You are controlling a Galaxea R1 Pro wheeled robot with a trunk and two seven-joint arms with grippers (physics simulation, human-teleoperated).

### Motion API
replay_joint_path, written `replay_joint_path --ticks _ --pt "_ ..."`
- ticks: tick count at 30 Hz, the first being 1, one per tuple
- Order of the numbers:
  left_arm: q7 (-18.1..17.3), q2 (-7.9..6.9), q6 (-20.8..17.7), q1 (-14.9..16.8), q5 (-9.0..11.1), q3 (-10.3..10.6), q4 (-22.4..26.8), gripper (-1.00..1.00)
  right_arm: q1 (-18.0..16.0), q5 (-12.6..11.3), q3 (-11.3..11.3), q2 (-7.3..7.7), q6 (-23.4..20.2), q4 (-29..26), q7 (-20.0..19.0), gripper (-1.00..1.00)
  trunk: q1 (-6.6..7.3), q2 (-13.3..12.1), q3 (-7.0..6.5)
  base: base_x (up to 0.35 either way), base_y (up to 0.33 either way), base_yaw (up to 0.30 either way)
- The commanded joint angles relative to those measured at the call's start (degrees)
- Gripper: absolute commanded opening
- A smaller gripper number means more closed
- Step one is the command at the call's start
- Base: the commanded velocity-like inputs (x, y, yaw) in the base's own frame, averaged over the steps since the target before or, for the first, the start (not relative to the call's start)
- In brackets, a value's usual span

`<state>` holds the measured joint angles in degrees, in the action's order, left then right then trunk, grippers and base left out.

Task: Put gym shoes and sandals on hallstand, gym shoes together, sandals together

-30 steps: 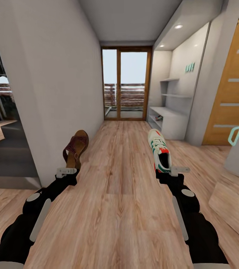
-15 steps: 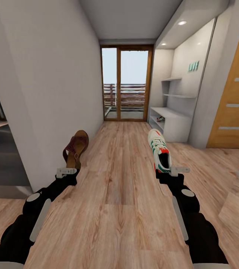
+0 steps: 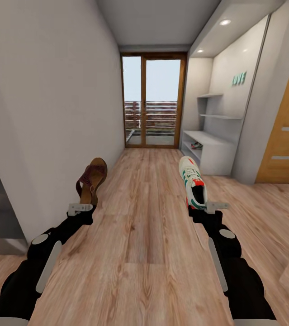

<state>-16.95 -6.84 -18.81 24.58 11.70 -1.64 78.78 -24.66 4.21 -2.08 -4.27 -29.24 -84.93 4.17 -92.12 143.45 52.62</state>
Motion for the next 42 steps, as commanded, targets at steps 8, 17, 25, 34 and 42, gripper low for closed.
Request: replay_joint_path --ticks 8,17,25,34,42 --pt "-0.1 0.04 -0.5 0.0 0.6 -0.1 0.1 -1.0 0.0 0.5 0.0 -0.04 -0.3 -0.1 0.0 -1.0 -0.02 0.0 0.52 0.344 0.0 0.0" --pt "-0.1 0.03 -0.5 0.0 0.6 -0.1 0.1 -1.0 0.0 0.4 0.0 -0.04 -0.3 -0.1 -0.1 -1.0 -0.02 0.0 0.56 0.344 0.0 0.0" --pt "-0.1 0.0 -0.5 0.0 0.6 -0.1 0.1 -1.0 0.0 0.4 0.0 -0.04 -0.3 -0.1 -0.1 -1.0 -0.02 0.0 0.56 0.344 0.0 0.0" --pt "-0.1 0.0 -0.5 0.0 0.6 -0.1 0.1 -1.0 0.0 0.4 -0.1 -0.04 -0.3 -0.1 -0.1 -1.0 -0.02 0.0 0.56 0.344 0.0 0.0" --pt "-0.1 0.0 -0.5 0.0 0.6 -0.1 0.1 -1.0 0.0 0.4 -0.1 -0.04 -0.4 -0.1 -0.1 -1.0 -0.02 0.0 0.56 0.344 0.0 0.0"
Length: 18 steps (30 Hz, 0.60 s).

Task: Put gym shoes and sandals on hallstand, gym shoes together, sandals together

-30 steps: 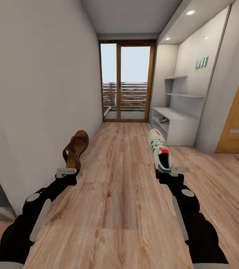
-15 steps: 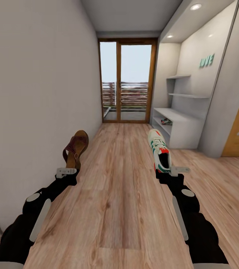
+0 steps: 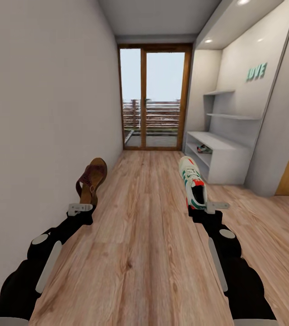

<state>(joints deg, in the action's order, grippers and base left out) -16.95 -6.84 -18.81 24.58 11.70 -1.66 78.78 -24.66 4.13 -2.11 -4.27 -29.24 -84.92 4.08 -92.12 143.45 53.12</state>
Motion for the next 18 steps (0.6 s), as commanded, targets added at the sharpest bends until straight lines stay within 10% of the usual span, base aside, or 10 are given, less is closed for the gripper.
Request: replay_joint_path --ticks 1,18 --pt "-0.1 0.0 -0.5 0.0 0.6 -0.1 0.1 -1.0 0.0 0.4 0.0 -0.04 -0.4 -0.1 0.0 -1.0 -0.02 0.0 0.06 0.344 0.0 0.0" --pt "-0.1 0.01 -0.5 0.0 0.6 -0.1 0.1 -1.0 0.0 0.4 0.0 -0.04 -0.3 -0.1 0.0 -1.0 -0.02 0.0 0.06 0.344 0.0 0.0"
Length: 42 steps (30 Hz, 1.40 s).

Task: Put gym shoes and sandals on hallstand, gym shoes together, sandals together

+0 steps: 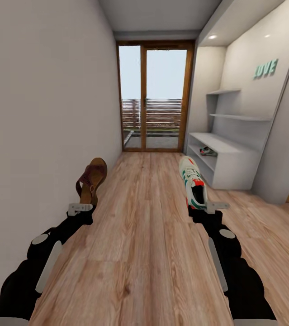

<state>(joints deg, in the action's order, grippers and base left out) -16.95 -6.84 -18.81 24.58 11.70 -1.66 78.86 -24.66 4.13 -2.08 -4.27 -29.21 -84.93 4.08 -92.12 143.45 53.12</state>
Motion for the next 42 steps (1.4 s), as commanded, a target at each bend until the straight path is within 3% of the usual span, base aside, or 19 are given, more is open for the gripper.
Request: replay_joint_path --ticks 1,42 --pt "-0.1 0.0 -0.5 0.0 0.6 -0.1 0.1 -1.0 0.0 0.4 0.0 -0.04 -0.3 -0.1 0.0 -1.0 -0.02 0.0 0.06 0.344 0.0 0.0" --pt "-0.1 0.07 -0.5 0.0 0.6 0.0 0.1 -1.0 0.0 0.4 0.0 -0.04 -0.4 -0.1 0.0 -1.0 -0.02 0.0 0.06 0.344 0.0 0.0"
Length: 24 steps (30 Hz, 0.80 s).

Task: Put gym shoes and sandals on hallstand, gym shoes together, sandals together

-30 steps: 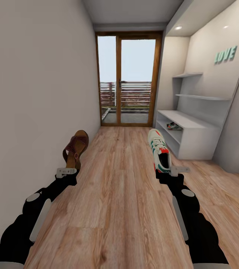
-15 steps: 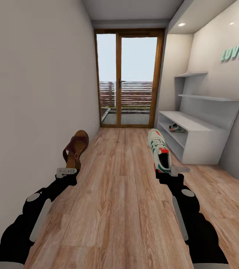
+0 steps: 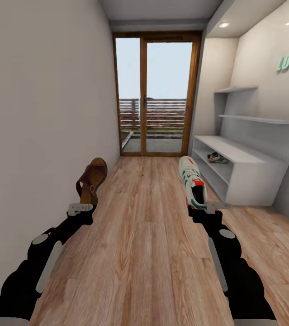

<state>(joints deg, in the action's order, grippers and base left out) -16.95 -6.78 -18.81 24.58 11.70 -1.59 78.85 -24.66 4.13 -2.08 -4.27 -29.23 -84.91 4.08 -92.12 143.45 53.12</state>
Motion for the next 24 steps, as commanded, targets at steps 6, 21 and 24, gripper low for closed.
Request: replay_joint_path --ticks 6,21,24 --pt "-0.1 0.01 -0.5 0.0 0.6 -0.1 0.1 -1.0 0.0 0.4 0.0 -0.04 -0.3 -0.1 0.0 -1.0 -0.02 0.0 0.06 0.344 0.0 0.0" --pt "-0.1 -0.01 -0.5 0.0 0.6 -0.1 0.1 -1.0 0.0 0.4 0.0 -0.04 -0.3 -0.1 0.0 -1.0 -0.02 0.0 0.06 0.344 0.0 0.0" --pt "-0.1 -0.01 -0.5 0.0 0.6 -0.1 0.1 -1.0 0.0 0.4 0.0 -0.04 -0.3 -0.1 0.0 -1.0 -0.02 0.0 0.06 0.344 0.0 0.0"
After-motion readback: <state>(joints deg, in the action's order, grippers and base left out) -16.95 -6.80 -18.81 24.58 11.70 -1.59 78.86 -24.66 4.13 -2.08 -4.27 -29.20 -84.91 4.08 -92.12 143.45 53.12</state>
